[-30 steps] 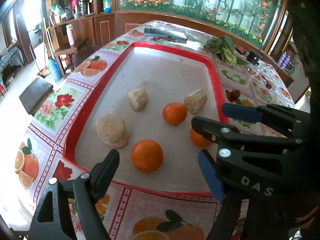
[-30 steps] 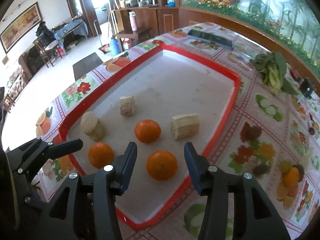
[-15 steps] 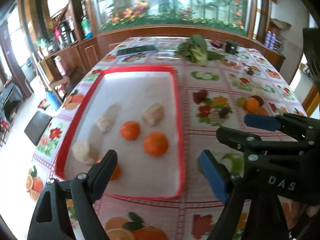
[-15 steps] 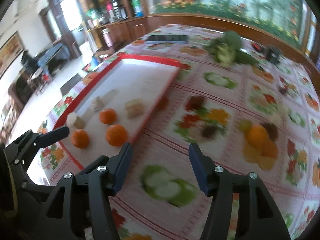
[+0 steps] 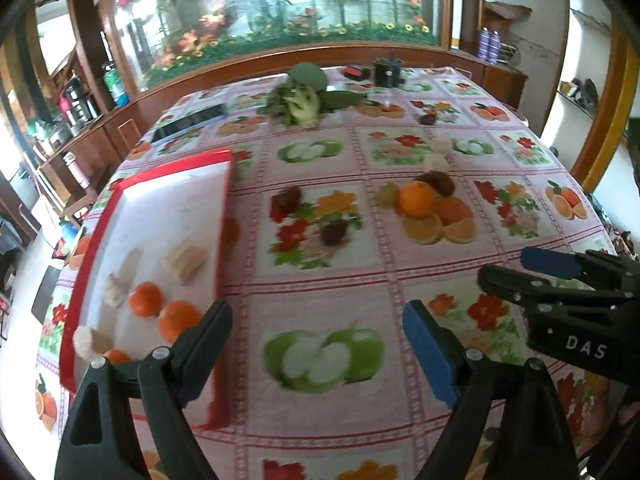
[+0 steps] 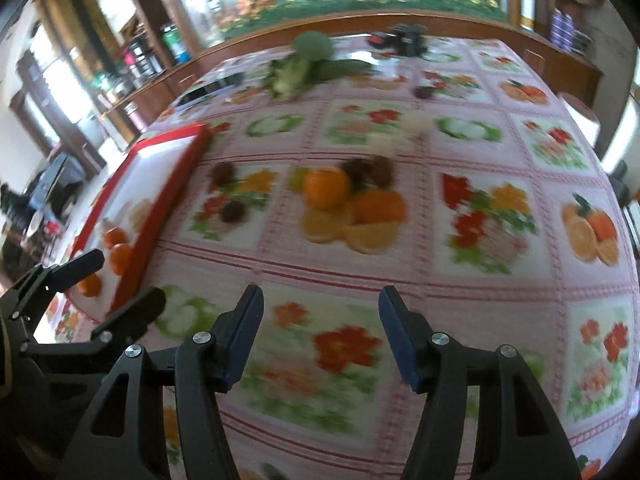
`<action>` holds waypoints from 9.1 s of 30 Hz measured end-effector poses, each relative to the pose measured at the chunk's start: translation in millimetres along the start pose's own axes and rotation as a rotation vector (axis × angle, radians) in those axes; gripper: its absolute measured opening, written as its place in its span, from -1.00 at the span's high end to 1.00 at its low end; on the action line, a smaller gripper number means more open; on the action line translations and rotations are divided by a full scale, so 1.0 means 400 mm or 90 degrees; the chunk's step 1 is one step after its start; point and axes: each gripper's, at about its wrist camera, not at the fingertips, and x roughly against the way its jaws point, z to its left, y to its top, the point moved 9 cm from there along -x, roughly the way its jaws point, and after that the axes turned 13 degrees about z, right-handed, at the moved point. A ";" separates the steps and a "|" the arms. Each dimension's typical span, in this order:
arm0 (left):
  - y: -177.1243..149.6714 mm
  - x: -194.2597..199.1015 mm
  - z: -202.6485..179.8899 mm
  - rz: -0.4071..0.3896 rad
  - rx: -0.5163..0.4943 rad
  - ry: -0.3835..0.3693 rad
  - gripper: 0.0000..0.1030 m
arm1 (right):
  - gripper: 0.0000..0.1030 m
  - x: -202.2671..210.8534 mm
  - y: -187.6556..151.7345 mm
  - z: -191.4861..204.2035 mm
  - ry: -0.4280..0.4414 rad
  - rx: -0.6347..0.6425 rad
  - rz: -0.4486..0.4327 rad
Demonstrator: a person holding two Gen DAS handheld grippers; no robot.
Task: Organize fruits
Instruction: 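Move both tools back from the tray toward the fruit pile, then grasp a dark brown date with the left tool while the right tool grasps an orange, then lift the date and orange and carry them toward the tray, then lower the date and orange into the tray and open both tools, then move both tools back from the tray toward the fruit pile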
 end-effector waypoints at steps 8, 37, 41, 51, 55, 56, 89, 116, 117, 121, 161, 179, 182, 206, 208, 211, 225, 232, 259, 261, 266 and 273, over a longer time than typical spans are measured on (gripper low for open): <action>0.063 -0.050 -0.010 0.023 0.024 -0.022 -0.73 | -0.16 0.020 -0.027 -0.116 -0.020 -0.048 -0.006; 0.148 -0.214 0.010 0.063 0.026 -0.086 -0.15 | -0.32 -0.032 -0.004 -0.148 -0.011 -0.039 0.005; 0.161 -0.214 0.001 0.047 0.012 -0.086 0.53 | -0.32 -0.031 0.051 -0.136 0.006 -0.029 -0.011; 0.123 -0.190 -0.041 0.058 0.012 -0.159 0.52 | -0.31 -0.122 0.192 -0.003 0.030 0.095 0.009; 0.106 -0.181 -0.046 0.055 0.003 -0.161 0.52 | -0.13 -0.159 0.201 0.026 0.012 0.121 0.023; 0.105 -0.181 -0.045 0.054 0.005 -0.163 0.52 | -0.05 -0.163 0.204 0.030 -0.003 0.128 0.017; -0.030 -0.081 -0.107 0.044 -0.021 -0.166 0.52 | 0.32 -0.029 -0.015 -0.044 -0.038 0.010 0.001; -0.021 -0.016 0.022 0.010 0.033 -0.169 0.52 | 0.33 -0.051 0.016 0.118 -0.027 0.085 0.001; -0.021 -0.013 0.030 0.009 0.037 -0.170 0.52 | 0.33 -0.052 0.018 0.126 -0.026 0.089 0.001; -0.022 -0.003 0.067 0.002 0.054 -0.165 0.52 | 0.33 -0.055 0.028 0.166 -0.020 0.111 0.000; -0.070 -0.092 0.648 0.019 0.288 -0.034 0.52 | 0.33 -0.165 -0.025 0.680 0.095 0.369 0.067; -0.070 -0.163 0.638 0.058 0.289 -0.035 0.52 | 0.34 -0.216 -0.019 0.688 0.089 0.381 0.090; -0.075 -0.174 0.635 0.066 0.289 -0.033 0.52 | 0.34 -0.215 -0.020 0.689 0.084 0.385 0.089; -0.099 -0.133 0.593 0.064 0.277 -0.004 -0.32 | 0.09 -0.169 -0.046 0.660 0.066 0.371 0.067; -0.100 -0.125 0.586 0.062 0.277 -0.003 -0.33 | 0.05 -0.164 -0.049 0.652 0.063 0.368 0.065; -0.103 -0.114 0.576 0.060 0.277 0.000 -0.40 | -0.05 -0.151 -0.050 0.634 0.060 0.359 0.057; -0.103 -0.058 0.513 0.036 0.288 0.029 -0.65 | -0.28 -0.109 -0.059 0.536 0.044 0.321 0.042; -0.081 -0.040 0.453 0.029 0.267 0.042 -0.66 | -0.37 -0.095 -0.061 0.472 0.042 0.292 0.041; 0.106 -0.110 -0.070 0.055 0.013 -0.045 -0.68 | -0.40 -0.012 -0.020 -0.089 -0.015 -0.016 0.010; 0.123 -0.124 -0.110 0.057 -0.003 -0.055 -0.68 | -0.40 -0.006 -0.022 -0.122 -0.017 -0.027 0.009; 0.156 -0.164 -0.168 0.069 -0.022 -0.064 -0.68 | -0.40 0.001 -0.032 -0.175 -0.023 -0.034 0.007; 0.170 -0.210 -0.184 0.088 0.010 -0.095 -0.21 | -0.40 0.010 -0.023 -0.219 -0.011 -0.043 0.004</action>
